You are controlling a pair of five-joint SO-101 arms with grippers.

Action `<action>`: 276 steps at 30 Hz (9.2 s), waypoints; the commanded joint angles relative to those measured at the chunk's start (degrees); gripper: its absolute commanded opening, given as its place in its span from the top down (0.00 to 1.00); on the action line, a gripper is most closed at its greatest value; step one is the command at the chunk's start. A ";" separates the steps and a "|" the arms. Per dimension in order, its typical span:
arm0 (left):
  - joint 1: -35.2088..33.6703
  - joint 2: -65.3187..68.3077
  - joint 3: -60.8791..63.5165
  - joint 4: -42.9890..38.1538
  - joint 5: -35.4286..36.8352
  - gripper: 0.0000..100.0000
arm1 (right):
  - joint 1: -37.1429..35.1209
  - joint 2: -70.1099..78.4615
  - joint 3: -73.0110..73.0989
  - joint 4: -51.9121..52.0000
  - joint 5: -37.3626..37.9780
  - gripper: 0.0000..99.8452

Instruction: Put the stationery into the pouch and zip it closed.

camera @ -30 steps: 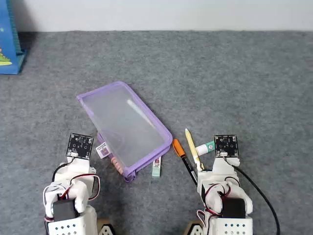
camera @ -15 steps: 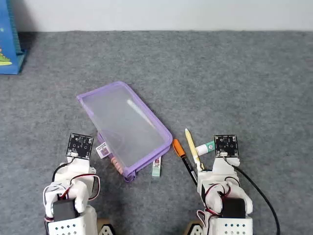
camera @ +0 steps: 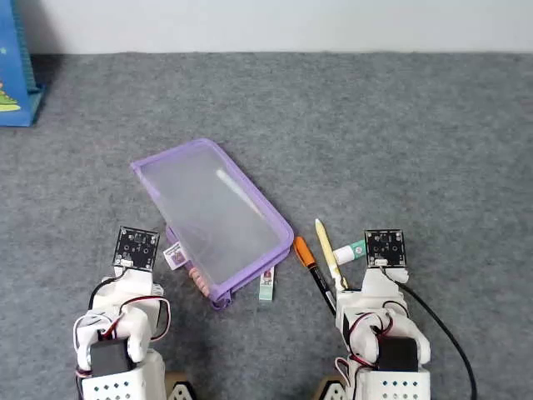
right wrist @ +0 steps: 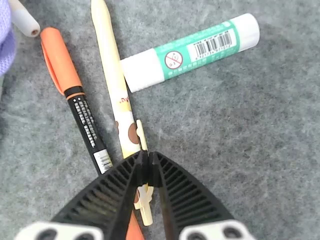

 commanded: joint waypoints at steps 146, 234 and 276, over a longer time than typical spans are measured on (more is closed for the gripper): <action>0.26 -0.79 -0.66 0.18 -0.26 0.99 | -40.04 110.37 -82.90 -2.33 6.77 0.93; 0.35 -0.79 -0.66 0.18 -0.26 0.99 | -40.92 75.21 -82.02 -1.19 30.51 0.99; 12.92 -0.88 -23.60 -3.25 25.58 0.64 | -40.48 66.51 -82.11 -5.93 24.26 0.99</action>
